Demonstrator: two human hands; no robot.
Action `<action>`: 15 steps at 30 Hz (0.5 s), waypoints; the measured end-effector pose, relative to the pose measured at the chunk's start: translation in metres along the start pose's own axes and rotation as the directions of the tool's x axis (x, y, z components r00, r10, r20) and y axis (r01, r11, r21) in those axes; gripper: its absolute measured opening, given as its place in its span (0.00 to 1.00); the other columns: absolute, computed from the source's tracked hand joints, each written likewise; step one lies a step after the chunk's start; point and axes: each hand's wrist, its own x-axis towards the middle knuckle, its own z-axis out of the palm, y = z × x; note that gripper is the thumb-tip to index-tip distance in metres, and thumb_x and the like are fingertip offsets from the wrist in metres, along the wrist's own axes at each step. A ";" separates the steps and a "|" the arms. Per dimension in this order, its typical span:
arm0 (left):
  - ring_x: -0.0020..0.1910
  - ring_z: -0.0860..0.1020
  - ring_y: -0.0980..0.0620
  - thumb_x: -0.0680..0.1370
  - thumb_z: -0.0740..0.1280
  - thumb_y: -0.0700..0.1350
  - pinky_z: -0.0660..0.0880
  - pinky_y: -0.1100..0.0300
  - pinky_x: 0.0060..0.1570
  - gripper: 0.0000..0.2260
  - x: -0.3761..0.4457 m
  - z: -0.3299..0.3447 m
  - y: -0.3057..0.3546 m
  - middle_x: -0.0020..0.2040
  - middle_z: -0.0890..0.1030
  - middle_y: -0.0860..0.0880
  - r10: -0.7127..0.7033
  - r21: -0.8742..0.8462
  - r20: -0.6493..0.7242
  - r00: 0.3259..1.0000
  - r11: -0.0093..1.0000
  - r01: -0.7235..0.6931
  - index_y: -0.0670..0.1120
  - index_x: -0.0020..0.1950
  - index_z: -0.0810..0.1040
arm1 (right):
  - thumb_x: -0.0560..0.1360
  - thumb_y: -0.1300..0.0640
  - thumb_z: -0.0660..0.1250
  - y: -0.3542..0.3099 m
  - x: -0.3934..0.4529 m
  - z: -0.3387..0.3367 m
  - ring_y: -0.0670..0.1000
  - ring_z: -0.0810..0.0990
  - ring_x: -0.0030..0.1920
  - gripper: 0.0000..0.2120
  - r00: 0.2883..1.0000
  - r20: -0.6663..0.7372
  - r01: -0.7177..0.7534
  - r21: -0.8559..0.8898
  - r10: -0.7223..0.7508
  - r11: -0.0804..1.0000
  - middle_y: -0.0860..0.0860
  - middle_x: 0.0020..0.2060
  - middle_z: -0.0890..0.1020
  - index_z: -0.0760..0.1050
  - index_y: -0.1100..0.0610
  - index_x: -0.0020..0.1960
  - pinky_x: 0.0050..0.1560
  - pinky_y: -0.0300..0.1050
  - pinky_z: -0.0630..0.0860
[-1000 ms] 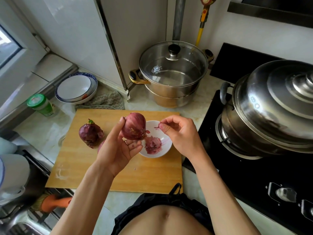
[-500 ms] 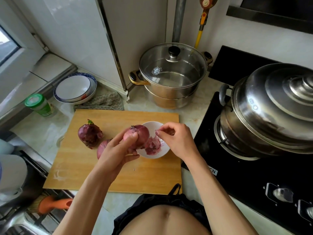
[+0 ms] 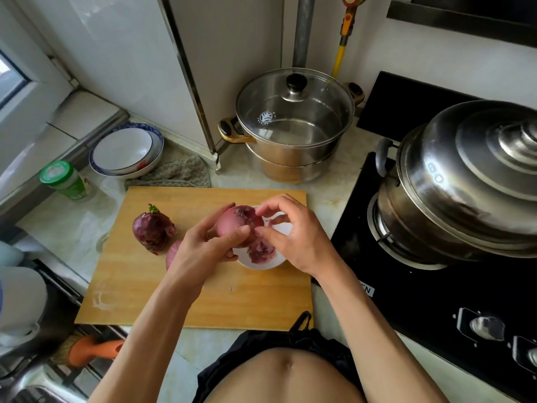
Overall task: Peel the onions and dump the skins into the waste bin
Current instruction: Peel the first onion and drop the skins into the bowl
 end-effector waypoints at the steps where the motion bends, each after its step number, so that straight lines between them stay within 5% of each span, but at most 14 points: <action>1: 0.42 0.84 0.57 0.66 0.81 0.52 0.79 0.56 0.45 0.32 0.000 0.001 0.000 0.49 0.87 0.51 -0.001 -0.002 -0.004 1.000 1.000 0.001 0.55 0.70 0.78 | 0.73 0.61 0.74 0.000 0.000 0.000 0.48 0.79 0.53 0.09 1.000 -0.008 0.007 -0.008 -0.007 1.000 0.49 0.51 0.80 0.79 0.57 0.52 0.54 0.50 0.78; 15: 0.50 0.87 0.49 0.65 0.78 0.55 0.82 0.51 0.49 0.30 0.003 0.004 0.002 0.50 0.88 0.48 -0.018 0.072 0.004 1.000 0.997 0.018 0.58 0.67 0.79 | 0.74 0.62 0.73 0.001 0.000 -0.006 0.45 0.78 0.52 0.11 1.000 0.014 0.017 0.004 -0.017 1.000 0.48 0.52 0.79 0.79 0.57 0.56 0.55 0.41 0.76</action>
